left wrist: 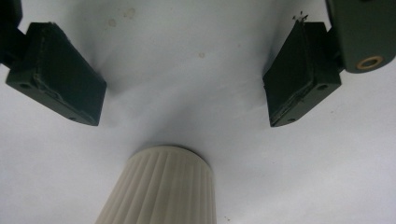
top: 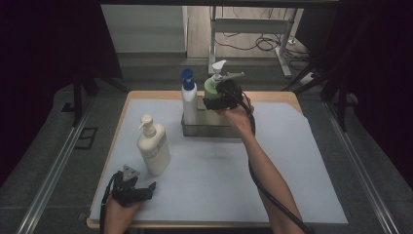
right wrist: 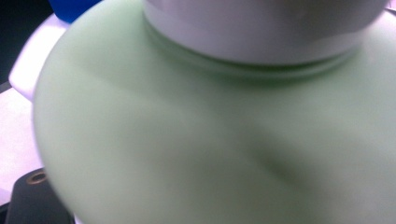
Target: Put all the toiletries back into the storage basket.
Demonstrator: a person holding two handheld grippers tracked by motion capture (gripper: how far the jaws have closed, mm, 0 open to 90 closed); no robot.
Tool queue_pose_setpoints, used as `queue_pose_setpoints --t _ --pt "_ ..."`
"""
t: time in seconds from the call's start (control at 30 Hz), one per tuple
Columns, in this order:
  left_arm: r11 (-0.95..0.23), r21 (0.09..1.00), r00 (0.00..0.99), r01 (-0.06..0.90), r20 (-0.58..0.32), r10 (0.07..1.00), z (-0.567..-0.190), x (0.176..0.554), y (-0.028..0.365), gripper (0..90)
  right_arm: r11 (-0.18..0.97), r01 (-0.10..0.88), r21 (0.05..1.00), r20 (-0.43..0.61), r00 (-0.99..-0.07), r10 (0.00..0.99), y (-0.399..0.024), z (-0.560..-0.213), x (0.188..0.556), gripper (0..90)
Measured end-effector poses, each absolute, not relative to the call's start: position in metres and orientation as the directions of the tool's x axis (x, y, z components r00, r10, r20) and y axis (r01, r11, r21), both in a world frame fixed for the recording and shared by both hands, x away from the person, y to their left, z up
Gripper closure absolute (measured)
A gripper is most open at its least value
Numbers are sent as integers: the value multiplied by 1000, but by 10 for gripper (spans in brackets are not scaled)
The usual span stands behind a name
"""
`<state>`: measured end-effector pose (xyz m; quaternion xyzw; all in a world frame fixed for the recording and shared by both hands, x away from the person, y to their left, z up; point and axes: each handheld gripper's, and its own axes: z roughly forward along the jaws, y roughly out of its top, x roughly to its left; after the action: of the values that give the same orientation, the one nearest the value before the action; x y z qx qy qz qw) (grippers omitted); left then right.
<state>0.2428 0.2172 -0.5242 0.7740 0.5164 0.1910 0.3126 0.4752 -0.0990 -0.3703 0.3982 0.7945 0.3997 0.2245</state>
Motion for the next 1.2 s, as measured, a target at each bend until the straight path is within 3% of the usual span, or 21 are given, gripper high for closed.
queue_pose_setpoints --t 1.2 --pt "-274 680 395 680 -25 918 -524 243 217 123 404 534 742 -7 -597 802 -104 -413 485 119"
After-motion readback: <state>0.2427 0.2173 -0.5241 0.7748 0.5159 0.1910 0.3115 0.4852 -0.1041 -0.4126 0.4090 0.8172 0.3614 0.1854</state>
